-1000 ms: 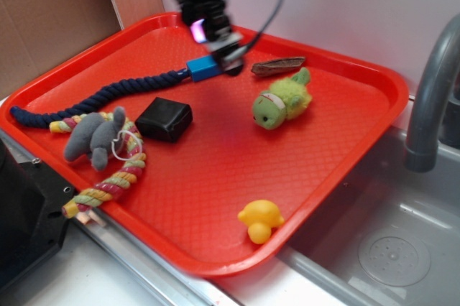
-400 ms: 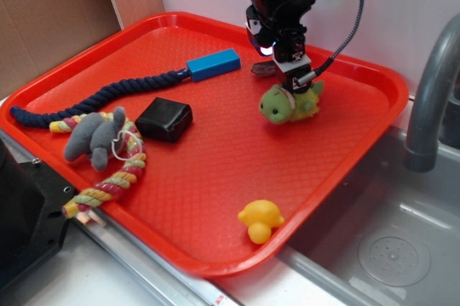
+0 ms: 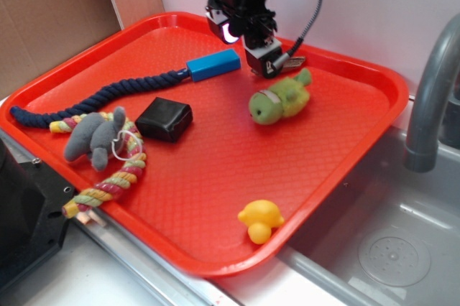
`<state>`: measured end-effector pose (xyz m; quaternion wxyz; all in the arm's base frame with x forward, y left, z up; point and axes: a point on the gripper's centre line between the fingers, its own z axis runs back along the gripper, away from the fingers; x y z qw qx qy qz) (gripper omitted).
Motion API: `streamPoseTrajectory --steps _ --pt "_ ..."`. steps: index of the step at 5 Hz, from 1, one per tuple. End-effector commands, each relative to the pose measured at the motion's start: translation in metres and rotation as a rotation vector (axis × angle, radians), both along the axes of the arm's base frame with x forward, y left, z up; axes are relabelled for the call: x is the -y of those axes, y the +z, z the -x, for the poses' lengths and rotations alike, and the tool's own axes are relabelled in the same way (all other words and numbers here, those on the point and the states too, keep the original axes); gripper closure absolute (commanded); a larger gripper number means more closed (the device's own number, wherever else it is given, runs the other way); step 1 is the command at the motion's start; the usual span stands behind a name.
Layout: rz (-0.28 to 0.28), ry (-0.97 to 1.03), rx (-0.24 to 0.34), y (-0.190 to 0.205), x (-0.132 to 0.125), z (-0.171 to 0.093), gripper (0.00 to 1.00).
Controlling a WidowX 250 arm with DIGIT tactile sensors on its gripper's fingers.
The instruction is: Grab the wood chip.
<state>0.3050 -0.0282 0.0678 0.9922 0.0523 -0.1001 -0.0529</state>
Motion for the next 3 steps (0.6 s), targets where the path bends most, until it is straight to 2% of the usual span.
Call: streamPoseTrajectory --steps 1,2,3 --pt "0.032 0.045 0.003 -0.016 0.010 -0.030 0.00" --pt "0.033 0.034 -0.014 -0.029 0.012 -0.040 0.00" --pt "0.014 0.033 -0.025 -0.036 0.013 -0.043 1.00"
